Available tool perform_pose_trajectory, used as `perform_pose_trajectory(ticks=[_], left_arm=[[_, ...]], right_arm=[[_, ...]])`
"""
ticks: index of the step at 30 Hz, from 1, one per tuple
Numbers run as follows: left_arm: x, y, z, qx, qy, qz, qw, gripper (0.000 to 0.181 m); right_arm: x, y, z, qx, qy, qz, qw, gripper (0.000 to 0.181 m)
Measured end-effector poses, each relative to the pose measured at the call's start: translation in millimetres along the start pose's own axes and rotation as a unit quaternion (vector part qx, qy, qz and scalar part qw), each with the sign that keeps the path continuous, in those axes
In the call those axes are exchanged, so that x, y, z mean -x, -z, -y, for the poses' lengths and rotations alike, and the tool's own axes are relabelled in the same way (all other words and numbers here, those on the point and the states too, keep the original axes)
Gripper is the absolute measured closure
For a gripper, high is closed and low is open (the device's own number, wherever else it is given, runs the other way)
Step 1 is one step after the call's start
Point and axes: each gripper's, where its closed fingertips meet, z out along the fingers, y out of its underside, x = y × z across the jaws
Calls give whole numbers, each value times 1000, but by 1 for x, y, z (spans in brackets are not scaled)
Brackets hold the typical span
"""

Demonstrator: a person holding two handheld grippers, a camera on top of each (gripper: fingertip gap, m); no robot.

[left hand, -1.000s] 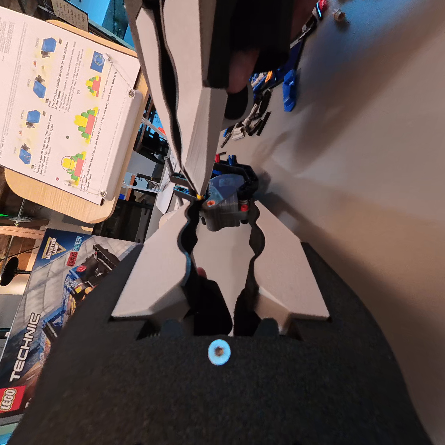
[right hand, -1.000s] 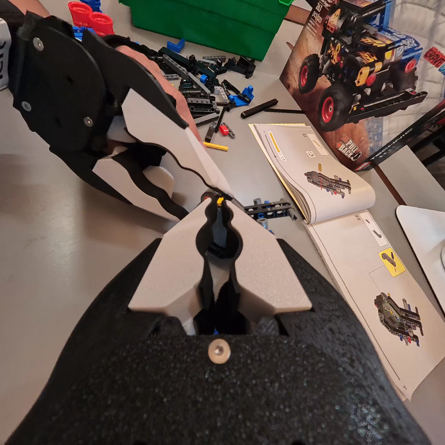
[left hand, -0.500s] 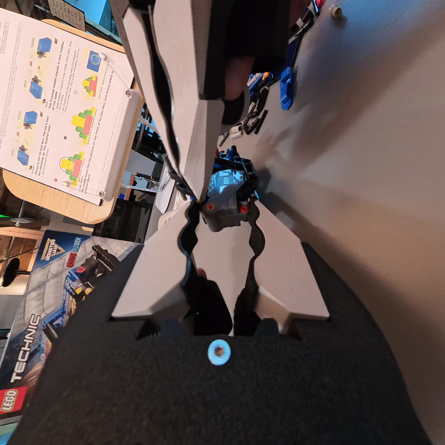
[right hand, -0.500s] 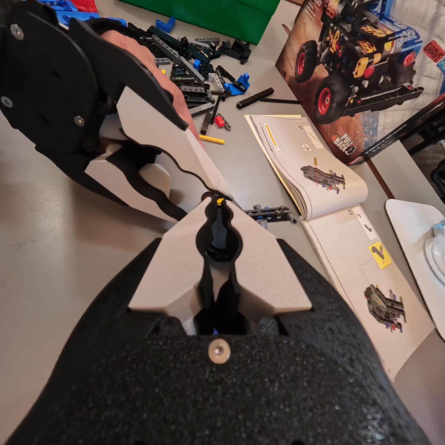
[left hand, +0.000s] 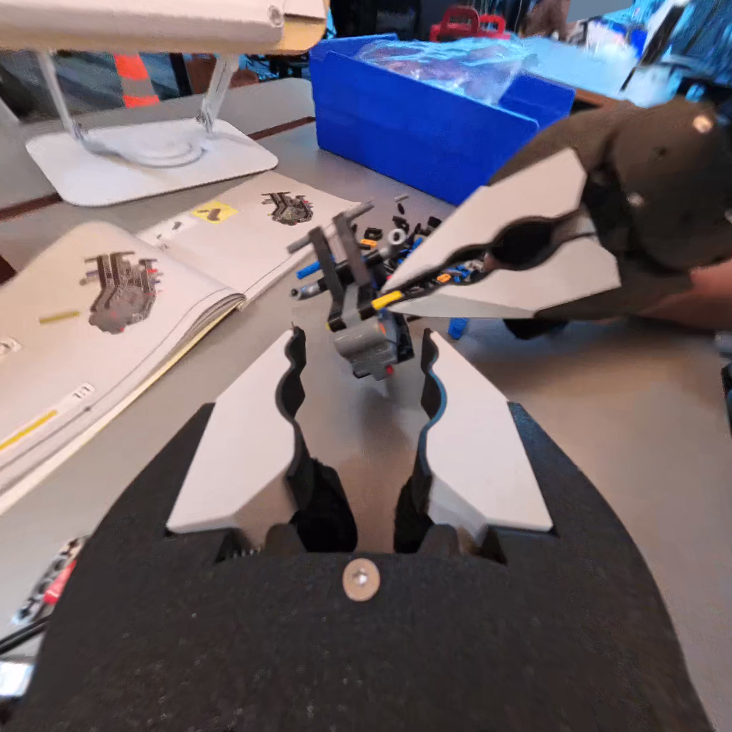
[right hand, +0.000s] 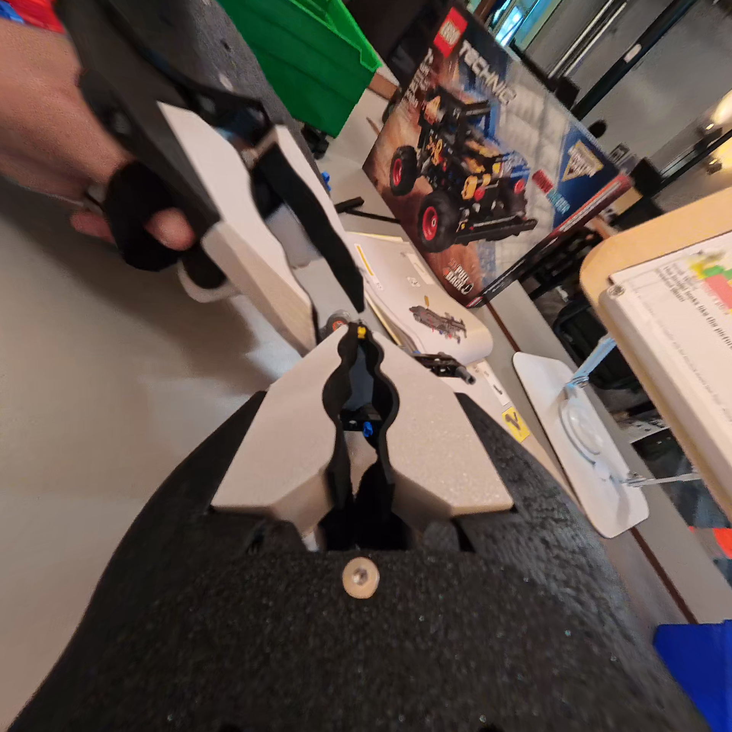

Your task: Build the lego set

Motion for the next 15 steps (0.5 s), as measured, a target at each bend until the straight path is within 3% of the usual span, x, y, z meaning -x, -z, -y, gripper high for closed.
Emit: perform_pose_trajectory(ticks=[5,11,15], left_arm=[[-1,-2,0,-7,39,-27,999,148],[0,-5,-5,9,72,-39,997,156],[8,-3,-1,-6,-4,22,1000,155]], right_arm=[[4,2,15,-21,9,-14,1000,179],[6,-2,13,-19,-7,-12,1000,178],[3,-3,13,-16,-28,-20,999,178]])
